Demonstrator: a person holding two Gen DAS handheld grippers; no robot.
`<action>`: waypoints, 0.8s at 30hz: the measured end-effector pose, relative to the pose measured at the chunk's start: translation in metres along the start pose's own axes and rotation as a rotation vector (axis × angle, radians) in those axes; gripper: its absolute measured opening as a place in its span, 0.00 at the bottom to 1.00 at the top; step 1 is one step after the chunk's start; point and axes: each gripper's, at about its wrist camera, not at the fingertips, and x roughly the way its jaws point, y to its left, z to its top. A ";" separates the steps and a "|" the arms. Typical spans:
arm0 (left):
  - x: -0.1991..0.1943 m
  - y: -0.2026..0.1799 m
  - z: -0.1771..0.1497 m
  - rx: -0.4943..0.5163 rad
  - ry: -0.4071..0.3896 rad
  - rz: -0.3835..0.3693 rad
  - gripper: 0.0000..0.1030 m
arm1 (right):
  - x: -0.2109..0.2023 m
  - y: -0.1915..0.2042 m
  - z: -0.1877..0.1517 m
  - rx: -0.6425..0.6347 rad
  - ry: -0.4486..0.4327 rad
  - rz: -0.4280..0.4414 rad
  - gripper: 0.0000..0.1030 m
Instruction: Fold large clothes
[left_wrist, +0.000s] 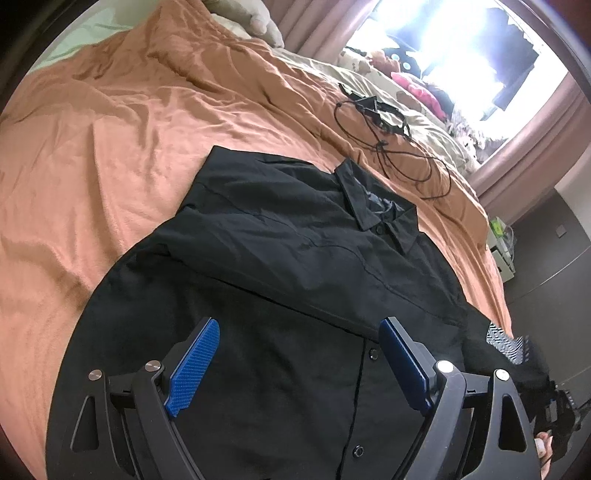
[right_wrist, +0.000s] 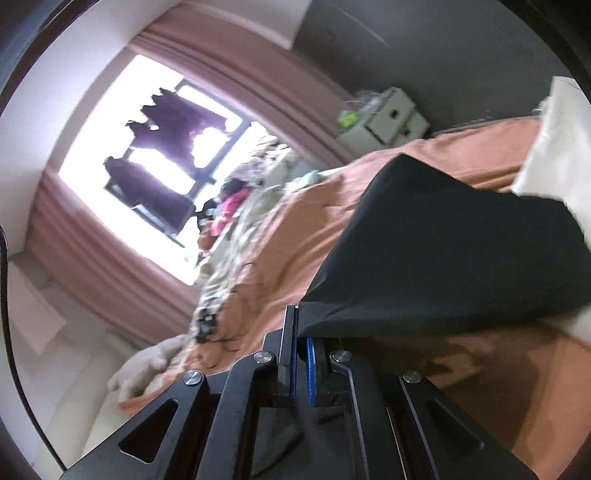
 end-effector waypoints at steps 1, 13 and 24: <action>-0.001 0.002 0.001 -0.003 0.001 -0.002 0.86 | 0.000 0.010 -0.004 -0.007 0.004 0.022 0.05; -0.017 0.039 0.013 -0.042 -0.015 -0.024 0.86 | 0.033 0.090 -0.064 -0.047 0.133 0.219 0.05; -0.027 0.066 0.020 -0.104 -0.031 -0.035 0.86 | 0.103 0.137 -0.161 -0.202 0.401 0.191 0.10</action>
